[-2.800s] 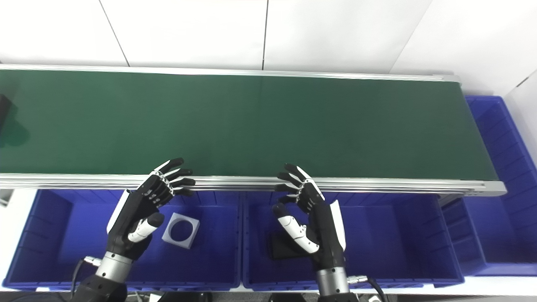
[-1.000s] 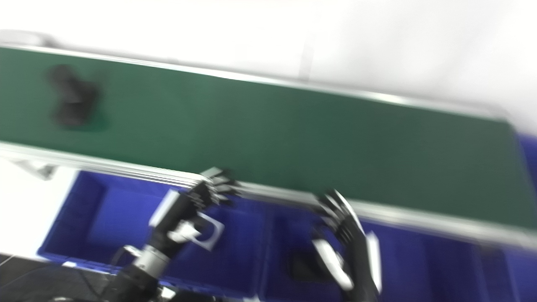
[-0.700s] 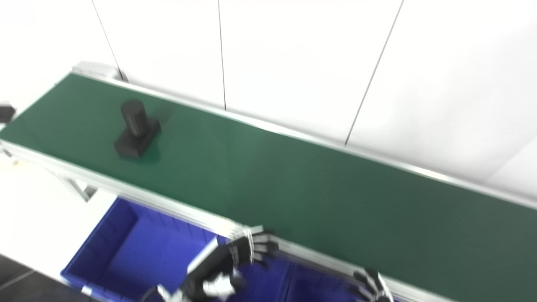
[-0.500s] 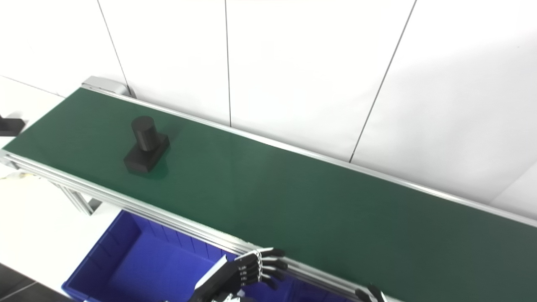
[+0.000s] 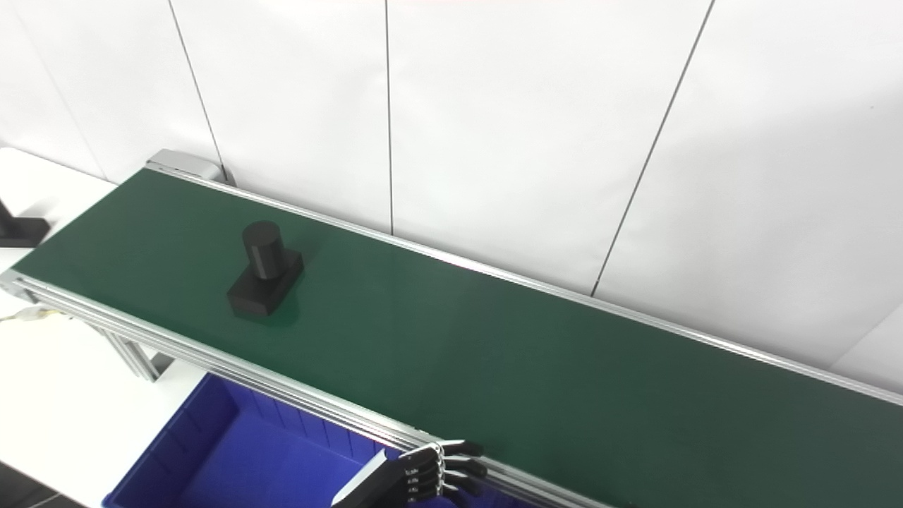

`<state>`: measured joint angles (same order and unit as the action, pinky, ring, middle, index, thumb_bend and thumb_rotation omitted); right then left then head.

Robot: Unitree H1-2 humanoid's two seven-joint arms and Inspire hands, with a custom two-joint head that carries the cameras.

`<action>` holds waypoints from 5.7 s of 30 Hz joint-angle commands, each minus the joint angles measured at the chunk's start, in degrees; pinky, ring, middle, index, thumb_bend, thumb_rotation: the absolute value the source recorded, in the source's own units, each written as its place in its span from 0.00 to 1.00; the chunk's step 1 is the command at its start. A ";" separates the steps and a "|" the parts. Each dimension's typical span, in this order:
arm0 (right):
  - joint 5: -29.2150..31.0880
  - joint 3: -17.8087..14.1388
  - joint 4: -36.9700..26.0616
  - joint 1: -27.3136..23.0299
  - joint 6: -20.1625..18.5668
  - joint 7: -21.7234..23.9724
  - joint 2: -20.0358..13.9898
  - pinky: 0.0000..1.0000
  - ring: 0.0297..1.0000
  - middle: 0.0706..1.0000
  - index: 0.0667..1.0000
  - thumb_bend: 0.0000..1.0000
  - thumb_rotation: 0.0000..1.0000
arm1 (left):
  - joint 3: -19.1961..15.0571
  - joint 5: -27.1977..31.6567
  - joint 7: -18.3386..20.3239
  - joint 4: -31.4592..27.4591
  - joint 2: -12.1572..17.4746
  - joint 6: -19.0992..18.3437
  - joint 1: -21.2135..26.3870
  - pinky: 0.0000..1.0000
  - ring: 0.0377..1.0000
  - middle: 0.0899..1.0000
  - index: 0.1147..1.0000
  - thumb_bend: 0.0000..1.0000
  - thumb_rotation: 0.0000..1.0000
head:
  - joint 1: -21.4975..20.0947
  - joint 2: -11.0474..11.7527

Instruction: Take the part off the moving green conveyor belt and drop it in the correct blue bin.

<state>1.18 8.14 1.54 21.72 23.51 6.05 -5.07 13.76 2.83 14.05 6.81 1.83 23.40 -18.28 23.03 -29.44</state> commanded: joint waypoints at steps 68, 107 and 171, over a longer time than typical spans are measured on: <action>-17.91 3.34 -14.37 -29.68 -19.91 3.34 -0.14 0.70 0.79 0.81 0.86 0.56 0.60 | -2.40 2.38 2.45 2.58 -1.48 3.49 2.09 0.64 0.72 0.77 0.85 0.90 0.71 | -16.09 -4.98; -22.70 8.91 11.38 -45.54 -19.68 -1.12 9.43 0.72 0.80 0.83 0.86 0.63 0.45 | -4.08 4.47 7.57 -2.81 -0.14 3.49 -2.51 0.65 0.73 0.78 0.84 0.90 0.67 | -18.69 -8.03; -28.77 16.63 40.05 -57.70 -16.45 -10.88 12.92 0.75 0.80 0.81 0.83 0.75 0.38 | 1.86 -0.19 2.83 -7.02 -4.44 3.50 -5.39 0.62 0.69 0.74 0.81 0.87 0.68 | -12.82 -10.65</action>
<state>-27.47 24.88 41.94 -33.50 3.17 -3.10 6.60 15.07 2.96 17.30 1.63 -1.95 24.36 -23.36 10.20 -40.08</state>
